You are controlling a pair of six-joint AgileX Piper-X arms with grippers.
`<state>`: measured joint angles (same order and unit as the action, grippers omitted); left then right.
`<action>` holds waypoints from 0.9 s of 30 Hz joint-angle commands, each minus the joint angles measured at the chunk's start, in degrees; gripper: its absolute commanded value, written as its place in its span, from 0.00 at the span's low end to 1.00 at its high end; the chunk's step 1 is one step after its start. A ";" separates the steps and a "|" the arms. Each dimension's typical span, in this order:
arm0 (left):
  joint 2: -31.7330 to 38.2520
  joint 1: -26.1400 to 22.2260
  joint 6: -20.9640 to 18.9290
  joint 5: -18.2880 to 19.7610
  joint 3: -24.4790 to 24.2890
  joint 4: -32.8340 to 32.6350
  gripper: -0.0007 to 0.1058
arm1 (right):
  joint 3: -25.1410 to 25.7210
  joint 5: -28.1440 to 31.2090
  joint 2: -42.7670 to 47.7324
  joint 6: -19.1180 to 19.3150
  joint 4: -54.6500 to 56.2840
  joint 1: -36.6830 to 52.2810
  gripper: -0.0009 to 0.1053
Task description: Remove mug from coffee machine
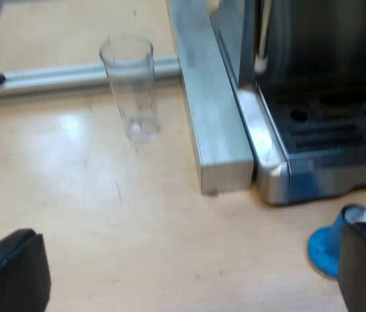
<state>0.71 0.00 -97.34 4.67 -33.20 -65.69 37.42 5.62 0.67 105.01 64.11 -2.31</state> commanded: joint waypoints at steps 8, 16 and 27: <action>7.83 0.11 -0.08 -0.14 1.34 0.52 0.86 | -5.89 -0.35 2.44 0.16 -2.28 0.13 0.46; 7.83 0.11 -0.08 -0.14 1.81 3.02 0.86 | -6.71 -0.35 2.40 0.16 -4.06 0.13 0.46; 7.83 0.11 -0.08 0.16 2.39 4.69 0.86 | -6.71 -0.35 2.31 0.16 -4.06 0.13 0.46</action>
<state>0.71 0.00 -97.34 5.48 -30.90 -62.36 30.70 5.50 0.67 105.01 60.61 -2.31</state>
